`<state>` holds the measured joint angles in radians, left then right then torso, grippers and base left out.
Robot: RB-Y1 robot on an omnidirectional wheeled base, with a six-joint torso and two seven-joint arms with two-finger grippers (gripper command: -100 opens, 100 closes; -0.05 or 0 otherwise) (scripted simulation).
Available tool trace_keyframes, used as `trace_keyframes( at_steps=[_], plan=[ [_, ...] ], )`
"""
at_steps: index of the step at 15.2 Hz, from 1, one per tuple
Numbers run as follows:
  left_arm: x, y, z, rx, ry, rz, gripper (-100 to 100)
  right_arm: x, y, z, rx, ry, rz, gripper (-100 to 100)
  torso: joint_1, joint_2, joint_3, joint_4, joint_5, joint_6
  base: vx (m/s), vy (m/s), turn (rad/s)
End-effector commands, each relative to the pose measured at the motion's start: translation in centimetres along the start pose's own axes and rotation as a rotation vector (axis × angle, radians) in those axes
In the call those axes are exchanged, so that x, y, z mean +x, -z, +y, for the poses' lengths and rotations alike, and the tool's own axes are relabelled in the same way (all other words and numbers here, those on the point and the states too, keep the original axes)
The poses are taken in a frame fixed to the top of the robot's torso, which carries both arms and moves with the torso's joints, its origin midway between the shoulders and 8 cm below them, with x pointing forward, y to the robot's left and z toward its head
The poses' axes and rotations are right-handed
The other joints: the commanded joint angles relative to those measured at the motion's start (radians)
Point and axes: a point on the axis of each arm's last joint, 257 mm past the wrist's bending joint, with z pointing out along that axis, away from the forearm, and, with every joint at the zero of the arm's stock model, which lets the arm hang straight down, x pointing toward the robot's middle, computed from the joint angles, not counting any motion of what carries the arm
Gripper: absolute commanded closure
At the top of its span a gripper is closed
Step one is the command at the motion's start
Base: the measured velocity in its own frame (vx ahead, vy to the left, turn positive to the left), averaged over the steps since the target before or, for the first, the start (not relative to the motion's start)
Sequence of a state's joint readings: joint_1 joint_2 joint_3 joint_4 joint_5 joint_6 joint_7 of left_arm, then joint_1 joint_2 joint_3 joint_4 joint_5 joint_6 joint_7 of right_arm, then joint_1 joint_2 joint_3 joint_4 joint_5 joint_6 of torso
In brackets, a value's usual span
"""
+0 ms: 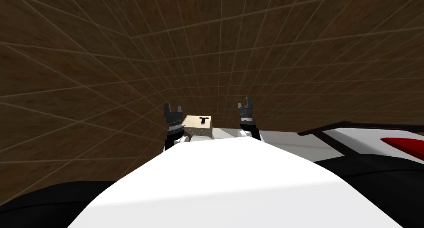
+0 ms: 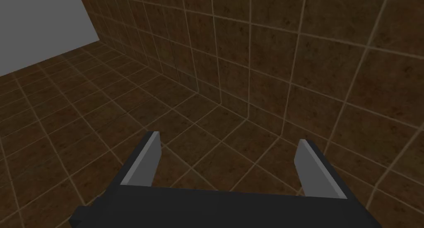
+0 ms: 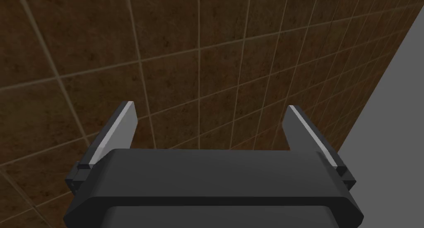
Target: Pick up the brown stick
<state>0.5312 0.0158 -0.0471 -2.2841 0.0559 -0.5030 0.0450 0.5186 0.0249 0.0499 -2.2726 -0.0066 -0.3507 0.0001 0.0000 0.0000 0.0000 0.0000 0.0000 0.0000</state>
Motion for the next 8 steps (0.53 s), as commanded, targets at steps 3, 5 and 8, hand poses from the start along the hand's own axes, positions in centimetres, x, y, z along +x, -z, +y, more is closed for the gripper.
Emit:
trace_keyframes(
  at_steps=[3,5,8],
  plan=[
    [0.2,0.2,3.7,-0.083,-0.014,0.042,-100,0.0,0.0,0.0,0.0,0.0,0.0,0,-0.001,0.0,0.0,0.0,0.0,0.0,-0.005,-0.032,-0.067],
    [0.2,0.3,5.0,-0.115,-0.018,0.051,-100,0.0,0.0,0.0,0.0,0.0,0.0,0,-0.003,0.0,0.0,0.0,-0.001,0.0,0.0,-0.051,-0.052],
    [-0.1,0.6,8.4,-0.19,-0.029,0.067,-100,0.0,0.0,0.0,0.0,0.0,0.0,0,-0.003,-0.001,0.0,0.0,-0.001,0.0,0.003,-0.049,-0.073]
  ],
)
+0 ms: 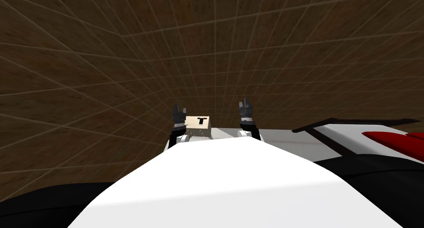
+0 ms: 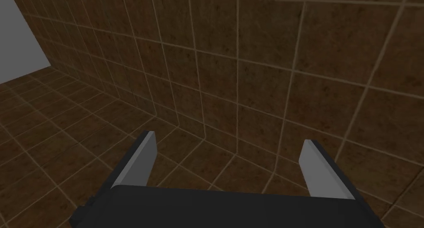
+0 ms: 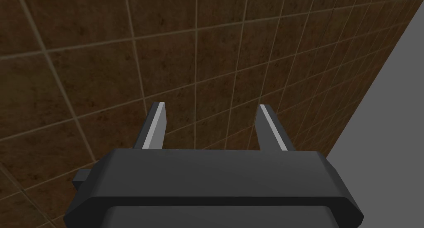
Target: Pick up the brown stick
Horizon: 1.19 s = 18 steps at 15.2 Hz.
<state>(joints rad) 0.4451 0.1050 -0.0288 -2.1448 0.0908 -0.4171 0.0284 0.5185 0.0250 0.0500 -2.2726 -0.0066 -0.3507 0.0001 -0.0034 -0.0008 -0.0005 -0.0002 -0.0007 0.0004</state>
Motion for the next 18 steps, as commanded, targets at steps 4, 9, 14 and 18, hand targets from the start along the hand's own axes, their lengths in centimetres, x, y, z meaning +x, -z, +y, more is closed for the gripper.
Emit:
trace_keyframes(
  at_steps=[4,9,14,18],
  plan=[
    [-0.3,0.0,4.9,-0.116,-0.016,0.02,-100,0.0,0.0,0.0,0.0,0.0,0.0,0,0.0,0.0,0.0,0.0,0.0,0.0,0.007,-0.046,-0.069],
    [-1.1,0.2,9.6,-0.225,-0.032,0.027,-100,0.0,0.0,0.0,0.0,0.0,0.0,0,0.001,0.0,0.0,0.0,0.0,0.0,0.008,-0.04,-0.082],
    [-2.1,0.8,14.5,-0.343,-0.049,0.028,-100,0.0,0.0,0.0,0.0,0.0,0.0,0,0.0,0.0,0.0,0.0,0.0,0.0,0.011,-0.043,-0.071],
    [-3.3,1.1,18.5,-0.446,-0.066,0.027,-100,0.0,0.0,0.0,0.0,0.0,0.0,0,0.0,0.0,0.0,0.0,0.0,0.0,0.015,-0.043,-0.075]
  ],
)
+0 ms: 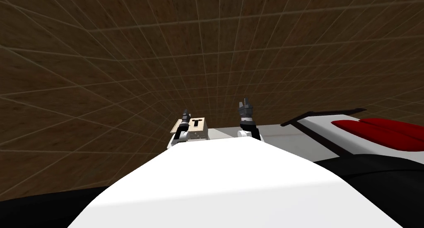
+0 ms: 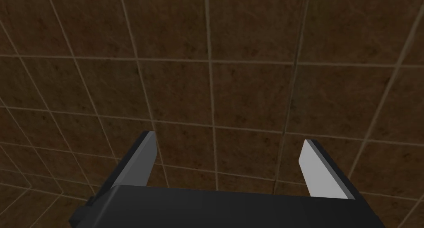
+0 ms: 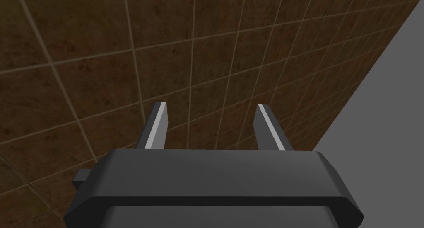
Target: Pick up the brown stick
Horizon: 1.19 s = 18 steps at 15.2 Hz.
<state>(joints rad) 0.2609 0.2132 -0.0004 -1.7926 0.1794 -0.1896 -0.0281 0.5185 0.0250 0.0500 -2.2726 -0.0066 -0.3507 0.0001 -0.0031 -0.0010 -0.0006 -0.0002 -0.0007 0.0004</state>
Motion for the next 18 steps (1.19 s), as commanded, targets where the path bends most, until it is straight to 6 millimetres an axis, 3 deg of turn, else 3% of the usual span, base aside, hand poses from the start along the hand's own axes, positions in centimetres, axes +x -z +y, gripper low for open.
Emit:
trace_keyframes(
  at_steps=[1,6,9,18],
  plan=[
    [-0.7,-0.4,2.1,-0.053,-0.007,-0.002,-100,0.0,0.0,0.0,0.0,0.0,0.0,0,0.0,0.0,0.0,0.0,0.0,0.0,0.006,-0.04,-0.089],
    [-1.4,-0.7,4.9,-0.123,-0.015,-0.008,-100,0.0,0.0,0.0,0.0,0.0,0.0,0,0.001,0.0,0.0,0.0,0.0,0.0,0.013,-0.027,-0.049],
    [-2.7,-1.7,8.2,-0.222,-0.028,-0.014,-100,0.0,0.0,0.0,0.0,0.0,0.0,0,0.001,0.0,0.0,0.0,0.0,0.0,0.02,-0.036,-0.107],
    [-4.8,-1.0,14.5,-0.389,-0.038,-0.037,-100,0.0,0.0,0.0,0.0,0.0,0.0,0,0.002,0.0,0.0,0.0,0.0,-0.001,0.017,-0.027,-0.056]
  ],
)
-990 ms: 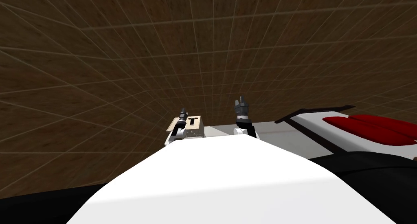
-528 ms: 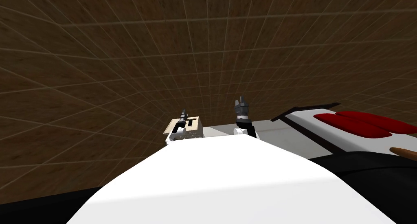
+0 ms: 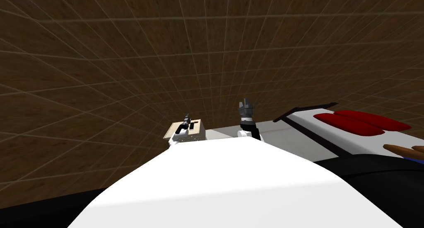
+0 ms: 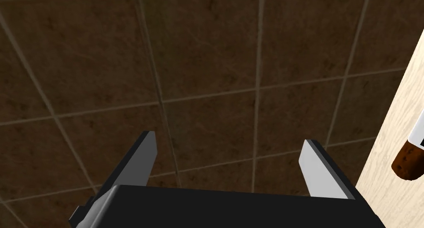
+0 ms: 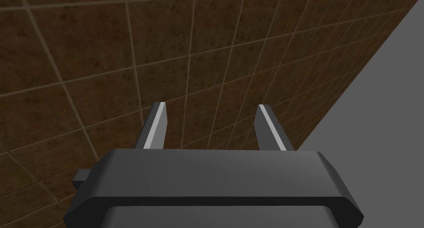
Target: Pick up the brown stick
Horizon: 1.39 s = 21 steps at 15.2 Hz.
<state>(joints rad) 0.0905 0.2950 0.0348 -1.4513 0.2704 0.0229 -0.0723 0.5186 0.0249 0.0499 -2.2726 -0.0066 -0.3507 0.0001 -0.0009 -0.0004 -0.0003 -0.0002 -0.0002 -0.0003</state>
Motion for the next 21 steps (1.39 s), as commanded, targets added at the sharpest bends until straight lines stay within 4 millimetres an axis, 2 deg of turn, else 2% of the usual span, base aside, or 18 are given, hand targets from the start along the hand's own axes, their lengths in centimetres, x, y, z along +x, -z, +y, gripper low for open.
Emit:
trace_keyframes(
  at_steps=[1,3,4,8,9,10,12,14,15,19,21],
  plan=[
    [-0.6,-0.8,1.4,-0.052,-0.003,-0.006,-100,0.0,0.0,0.0,0.0,0.0,0.0,0,0.0,0.0,0.0,0.0,0.0,0.0,-0.004,-0.007,-0.022],
    [-0.9,-0.6,2.9,-0.08,-0.002,-0.012,-100,0.0,0.0,0.0,0.0,0.0,0.0,0,0.0,0.001,0.0,0.0,0.0,0.0,-0.006,-0.005,-0.039],
    [-1.4,-1.4,3.3,-0.114,-0.003,-0.014,-100,0.0,0.0,0.0,0.0,0.0,0.0,0,0.0,0.001,0.001,0.0,0.0,0.0,-0.01,-0.007,-0.064],
    [-2.7,-1.4,7.2,-0.217,-0.001,-0.031,-100,0.0,0.0,0.0,0.0,0.0,0.0,0,0.0,0.001,0.001,0.0,0.0,0.0,-0.003,-0.008,-0.046],
    [-2.7,-1.4,7.3,-0.217,-0.001,-0.031,-100,0.0,0.0,0.0,0.0,0.0,0.0,0,0.0,0.001,0.0,0.0,0.0,0.0,-0.001,-0.016,-0.068],
    [-3.2,-1.9,7.8,-0.255,0.001,-0.034,-100,0.0,0.0,0.0,0.0,0.0,0.0,0,0.0,0.001,0.0,0.0,0.0,0.0,0.005,-0.024,-0.078],
    [-3.5,-1.5,9.4,-0.285,0.002,-0.041,-100,0.0,0.0,0.0,0.0,0.0,0.0,0,-0.001,0.0,0.0,0.0,0.0,0.0,0.023,-0.037,-0.076],
    [-4.4,-1.4,11.4,-0.352,0.008,-0.051,-100,0.0,0.0,0.0,0.0,0.0,0.0,0,-0.003,-0.003,-0.001,0.0,-0.001,0.001,0.098,-0.053,-0.212],
    [-4.4,-1.4,11.4,-0.352,0.008,-0.051,-100,0.0,0.0,0.0,0.0,0.0,0.0,0,-0.003,-0.006,-0.003,-0.001,-0.001,0.001,0.126,-0.019,-0.154],
    [-5.6,-1.6,13.5,-0.449,0.02,-0.062,-100,0.0,0.0,0.0,0.0,0.0,0.0,0,0.0,-0.004,-0.003,-0.001,0.0,0.0,0.064,-0.012,-0.081],
    [-5.9,-0.9,15.1,-0.483,0.023,-0.07,-100,0.0,0.0,0.0,0.0,0.0,0.0,0,0.0,-0.002,-0.001,0.0,0.0,0.0,0.022,-0.009,-0.062]
  ],
)
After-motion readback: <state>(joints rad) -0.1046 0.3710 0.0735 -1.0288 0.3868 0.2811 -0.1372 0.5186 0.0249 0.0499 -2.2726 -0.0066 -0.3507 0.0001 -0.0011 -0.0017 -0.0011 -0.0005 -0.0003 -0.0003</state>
